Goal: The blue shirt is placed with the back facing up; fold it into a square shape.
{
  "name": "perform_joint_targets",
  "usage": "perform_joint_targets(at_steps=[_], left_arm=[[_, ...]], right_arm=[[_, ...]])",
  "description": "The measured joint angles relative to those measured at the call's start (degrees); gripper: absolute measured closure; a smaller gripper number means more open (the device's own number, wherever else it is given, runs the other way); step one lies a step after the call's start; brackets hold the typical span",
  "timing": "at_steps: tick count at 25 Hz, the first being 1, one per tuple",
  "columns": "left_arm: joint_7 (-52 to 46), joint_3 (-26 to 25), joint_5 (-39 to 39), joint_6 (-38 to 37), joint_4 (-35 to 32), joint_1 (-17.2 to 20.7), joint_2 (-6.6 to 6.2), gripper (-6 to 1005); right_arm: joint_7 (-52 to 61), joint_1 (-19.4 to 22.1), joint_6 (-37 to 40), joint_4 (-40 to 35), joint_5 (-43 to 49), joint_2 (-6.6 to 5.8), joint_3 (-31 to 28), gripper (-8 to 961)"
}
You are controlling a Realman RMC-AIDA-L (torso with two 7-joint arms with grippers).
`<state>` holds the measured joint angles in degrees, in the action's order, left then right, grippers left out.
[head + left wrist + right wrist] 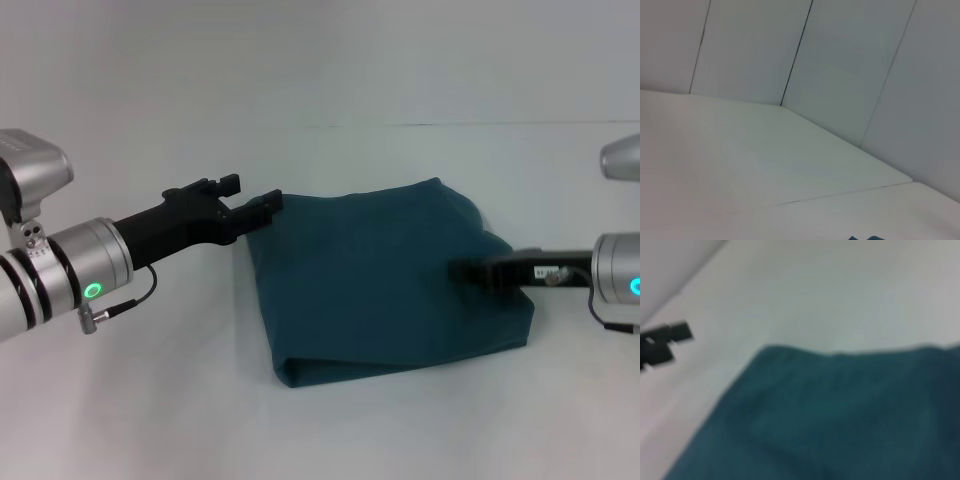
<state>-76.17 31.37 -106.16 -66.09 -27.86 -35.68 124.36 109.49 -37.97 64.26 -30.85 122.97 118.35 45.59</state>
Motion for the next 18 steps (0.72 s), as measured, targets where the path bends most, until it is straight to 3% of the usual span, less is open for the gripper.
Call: perform_joint_targets(at_steps=[8,18], left_arm=[[0.0,-0.3,0.0,0.0,0.0,0.0,-0.08,227],[-0.2,-0.3,0.0,0.1,0.0,0.0,-0.08,229]], right_arm=[[0.0,-2.0,0.2,-2.8,-3.6,-0.10,0.3,933],[0.0,-6.2,-16.2,4.2,-1.8,1.18,7.3,922]])
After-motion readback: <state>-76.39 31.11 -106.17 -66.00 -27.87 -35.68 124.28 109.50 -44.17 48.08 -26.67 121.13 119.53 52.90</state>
